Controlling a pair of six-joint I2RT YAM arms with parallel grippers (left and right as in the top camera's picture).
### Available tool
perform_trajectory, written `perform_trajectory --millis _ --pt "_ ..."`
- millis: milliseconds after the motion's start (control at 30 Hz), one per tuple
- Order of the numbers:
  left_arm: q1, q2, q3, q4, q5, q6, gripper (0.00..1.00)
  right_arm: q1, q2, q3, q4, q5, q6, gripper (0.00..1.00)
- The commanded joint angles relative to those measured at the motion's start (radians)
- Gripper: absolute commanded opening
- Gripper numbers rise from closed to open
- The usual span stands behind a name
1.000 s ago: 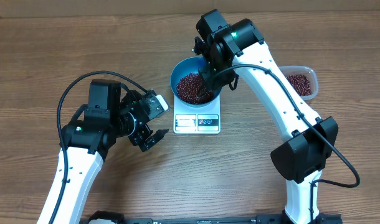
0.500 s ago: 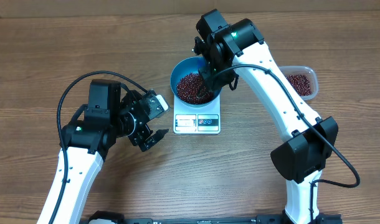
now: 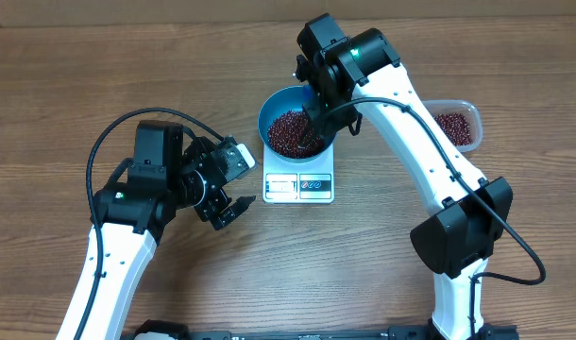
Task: Scoop item into bowl and weigh 150g on scale
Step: 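Tilt the scoop over the teal bowl to pour beans in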
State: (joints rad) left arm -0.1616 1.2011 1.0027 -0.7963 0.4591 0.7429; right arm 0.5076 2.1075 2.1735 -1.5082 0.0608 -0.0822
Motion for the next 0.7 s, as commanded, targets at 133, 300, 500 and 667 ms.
perform_trajectory --millis 133,300,500,667 --pt "0.004 0.005 -0.006 0.000 0.002 0.019 0.99 0.002 -0.045 0.029 0.005 0.021 -0.004 0.04" --pt "0.004 0.005 -0.006 0.000 0.002 0.019 1.00 0.002 -0.045 0.029 0.005 0.020 -0.004 0.04" --pt "0.004 0.005 -0.006 0.000 0.002 0.019 1.00 0.002 -0.045 0.029 0.004 0.016 -0.003 0.04" --pt "0.004 0.005 -0.006 0.000 0.002 0.019 1.00 0.002 -0.045 0.029 0.003 0.012 -0.003 0.04"
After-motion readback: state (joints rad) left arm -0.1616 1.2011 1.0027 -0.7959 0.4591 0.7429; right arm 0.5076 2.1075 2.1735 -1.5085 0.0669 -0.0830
